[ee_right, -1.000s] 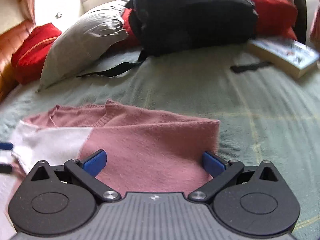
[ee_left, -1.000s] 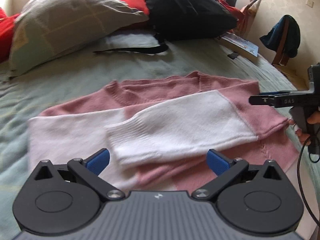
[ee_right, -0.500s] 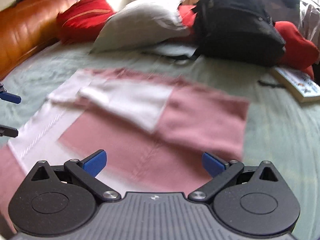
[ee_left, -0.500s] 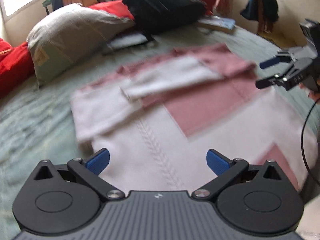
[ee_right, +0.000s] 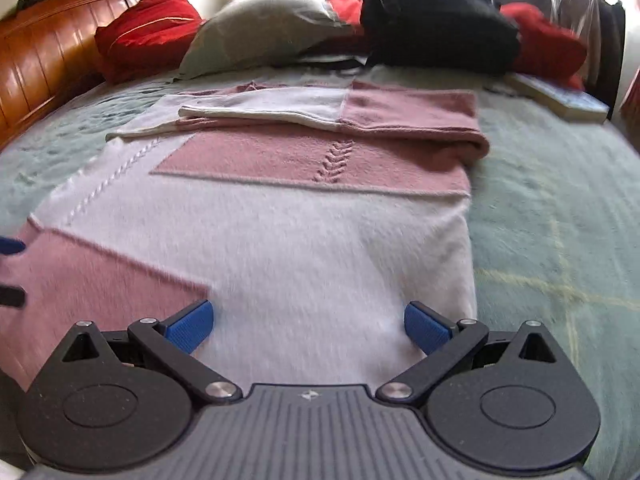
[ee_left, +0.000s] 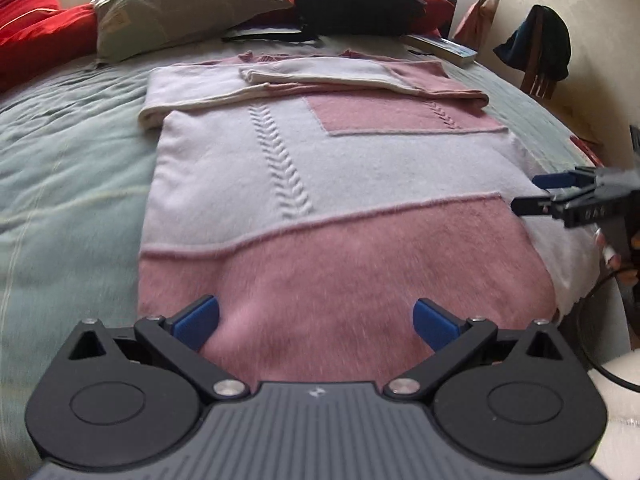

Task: Fold clothes

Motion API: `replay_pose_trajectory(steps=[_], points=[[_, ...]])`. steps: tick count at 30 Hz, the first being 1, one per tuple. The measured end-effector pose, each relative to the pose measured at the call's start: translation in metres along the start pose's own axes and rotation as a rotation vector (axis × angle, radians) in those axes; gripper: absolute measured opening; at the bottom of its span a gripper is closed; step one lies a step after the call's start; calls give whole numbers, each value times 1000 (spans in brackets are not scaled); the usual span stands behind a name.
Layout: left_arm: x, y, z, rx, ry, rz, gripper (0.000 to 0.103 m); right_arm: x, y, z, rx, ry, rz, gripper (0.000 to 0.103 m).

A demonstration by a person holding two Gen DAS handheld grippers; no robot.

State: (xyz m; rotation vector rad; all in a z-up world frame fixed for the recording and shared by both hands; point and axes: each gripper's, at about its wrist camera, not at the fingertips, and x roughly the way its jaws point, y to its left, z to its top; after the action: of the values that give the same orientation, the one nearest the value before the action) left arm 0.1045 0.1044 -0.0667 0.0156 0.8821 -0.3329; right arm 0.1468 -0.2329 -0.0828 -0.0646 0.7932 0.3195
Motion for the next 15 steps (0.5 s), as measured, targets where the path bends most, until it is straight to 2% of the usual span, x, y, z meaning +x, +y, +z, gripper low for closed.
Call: replay_pose_trajectory(steps=[3, 7, 10, 15], points=[[-5, 3, 11, 0, 10, -6, 102, -4, 5, -11, -20, -31, -28, 103], [-5, 19, 54, -24, -54, -20, 102, -2, 4, -9, -8, -17, -28, 103], [12, 35, 96, -41, -84, -62, 102, -2, 6, -10, -14, -19, -36, 103], [68, 69, 149, -159, -44, -115, 102, -1, 6, -10, -18, -18, -36, 103]])
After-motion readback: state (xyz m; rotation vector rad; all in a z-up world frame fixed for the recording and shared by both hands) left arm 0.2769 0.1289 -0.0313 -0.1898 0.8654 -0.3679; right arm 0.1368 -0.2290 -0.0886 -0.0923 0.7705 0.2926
